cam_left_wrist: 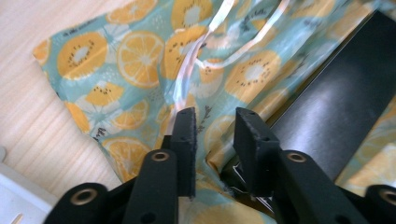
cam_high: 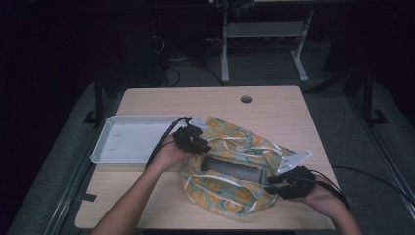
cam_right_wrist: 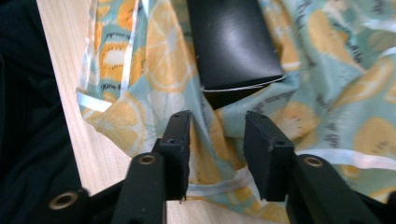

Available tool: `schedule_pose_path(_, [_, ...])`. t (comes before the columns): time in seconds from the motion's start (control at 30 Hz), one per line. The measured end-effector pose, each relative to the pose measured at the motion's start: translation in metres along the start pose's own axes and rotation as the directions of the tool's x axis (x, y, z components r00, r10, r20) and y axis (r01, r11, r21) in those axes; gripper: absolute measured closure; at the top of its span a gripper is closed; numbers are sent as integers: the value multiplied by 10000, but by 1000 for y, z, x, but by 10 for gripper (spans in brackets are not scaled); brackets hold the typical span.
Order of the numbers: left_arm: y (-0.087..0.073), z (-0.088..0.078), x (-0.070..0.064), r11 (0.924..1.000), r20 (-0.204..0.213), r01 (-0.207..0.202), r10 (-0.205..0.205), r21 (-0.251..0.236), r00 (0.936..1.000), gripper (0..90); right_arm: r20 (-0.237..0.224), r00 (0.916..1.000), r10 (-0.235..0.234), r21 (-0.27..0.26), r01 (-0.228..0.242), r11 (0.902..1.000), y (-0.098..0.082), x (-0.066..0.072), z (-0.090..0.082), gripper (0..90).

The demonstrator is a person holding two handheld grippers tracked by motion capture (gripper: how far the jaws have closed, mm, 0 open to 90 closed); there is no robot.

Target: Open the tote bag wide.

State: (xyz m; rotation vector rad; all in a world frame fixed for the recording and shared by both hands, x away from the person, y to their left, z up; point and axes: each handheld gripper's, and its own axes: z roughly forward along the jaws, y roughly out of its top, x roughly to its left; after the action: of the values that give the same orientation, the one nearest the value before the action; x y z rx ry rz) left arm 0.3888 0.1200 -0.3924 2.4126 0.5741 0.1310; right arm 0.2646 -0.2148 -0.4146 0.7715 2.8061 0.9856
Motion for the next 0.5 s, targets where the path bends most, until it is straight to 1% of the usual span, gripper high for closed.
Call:
schedule_pose_path(0.07, [0,-5,0,9999,49,22,-21,-142,10000,658,-9,10000,27,-195,-27,9998,0,-1,-4,582])
schedule_pose_path(0.1, [1,-8,0,9996,70,113,-112,-257,9999,641,74,10000,61,-270,-59,9996,1,-1,-6,574])
schedule_pose_path(0.13, [1,-10,0,9995,71,61,-59,-299,10000,626,99,9999,23,-415,-19,9991,1,-1,-8,565])
schedule_pose_path(0.17, [1,-13,0,9995,99,57,-54,-325,9999,610,121,9999,78,-497,-72,9987,2,0,-10,554])
schedule_pose_path(0.23, [1,-18,-2,9990,217,89,-80,-430,9997,578,202,9998,51,-699,-37,9975,5,-1,-12,538])
schedule_pose_path(0.27, [0,-18,-3,9985,206,216,-206,-499,9996,569,312,9995,26,-739,-3,9973,7,-1,-13,533])
schedule_pose_path(0.33, [-1,-23,-5,9992,168,64,-57,-406,9998,551,499,9988,19,-873,25,9962,11,-2,-14,525])
schedule_pose_path(0.4, [-3,-26,-8,9988,212,150,-140,-476,9997,539,617,9981,81,-1010,-18,9949,15,-5,-15,520])
schedule_pose_path(0.43, [-4,-29,-8,9993,185,-20,27,-373,9998,531,601,9982,70,-1061,-6,9944,18,-5,-15,518])
schedule_pose_path(0.5, [-7,-33,-10,9989,230,76,-66,-469,9997,518,639,9980,18,-1097,52,9939,23,-6,-14,514])
